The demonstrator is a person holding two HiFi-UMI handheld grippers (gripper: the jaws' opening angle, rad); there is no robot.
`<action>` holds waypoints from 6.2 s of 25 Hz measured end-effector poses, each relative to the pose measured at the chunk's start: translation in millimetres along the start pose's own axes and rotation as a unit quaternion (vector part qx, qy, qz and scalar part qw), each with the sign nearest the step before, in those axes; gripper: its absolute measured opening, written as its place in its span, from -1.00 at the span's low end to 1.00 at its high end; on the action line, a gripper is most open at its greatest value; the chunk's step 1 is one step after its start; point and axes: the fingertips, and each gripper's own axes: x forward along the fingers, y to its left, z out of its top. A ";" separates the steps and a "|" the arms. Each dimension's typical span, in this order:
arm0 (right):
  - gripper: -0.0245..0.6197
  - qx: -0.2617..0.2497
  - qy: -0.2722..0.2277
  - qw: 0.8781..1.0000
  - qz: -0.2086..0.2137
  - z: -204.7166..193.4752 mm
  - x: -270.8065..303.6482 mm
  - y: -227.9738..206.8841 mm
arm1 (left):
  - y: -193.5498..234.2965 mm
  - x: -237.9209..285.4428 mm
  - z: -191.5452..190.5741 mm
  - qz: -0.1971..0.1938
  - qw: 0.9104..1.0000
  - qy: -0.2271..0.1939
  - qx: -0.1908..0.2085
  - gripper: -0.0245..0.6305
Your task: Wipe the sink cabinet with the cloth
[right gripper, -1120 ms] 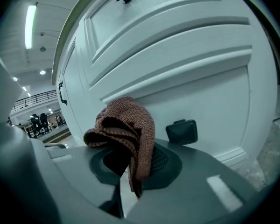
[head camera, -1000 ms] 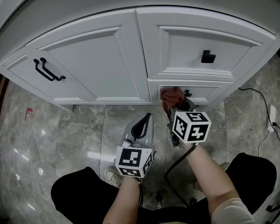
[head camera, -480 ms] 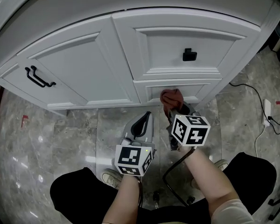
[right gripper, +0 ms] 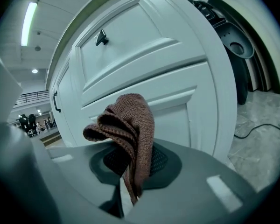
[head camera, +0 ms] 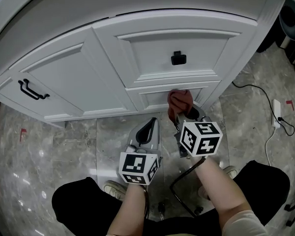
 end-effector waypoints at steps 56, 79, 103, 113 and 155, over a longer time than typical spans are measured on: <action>-0.69 0.044 0.068 0.997 0.010 -83.6 17.5 6.1 | 47.3 -8.7 -28.8 0.047 0.999 0.025 0.001 -0.92; -0.69 0.015 0.088 0.995 0.052 -108.6 90.5 66.7 | 99.7 -38.6 -43.2 0.076 0.996 0.025 -0.027 -0.92; -0.69 0.101 0.056 0.990 -0.077 -70.8 23.3 -82.7 | 16.6 25.5 -42.2 0.006 0.999 0.036 -0.013 -0.92; -0.69 0.084 0.050 0.988 -0.118 -62.3 0.3 -124.3 | -3.9 38.1 -44.0 -0.003 0.999 0.034 -0.023 -0.92; -0.68 -0.131 -0.128 0.983 -0.028 2.4 -269.6 108.1 | -100.4 -243.7 84.6 0.048 0.985 -0.159 0.055 -0.92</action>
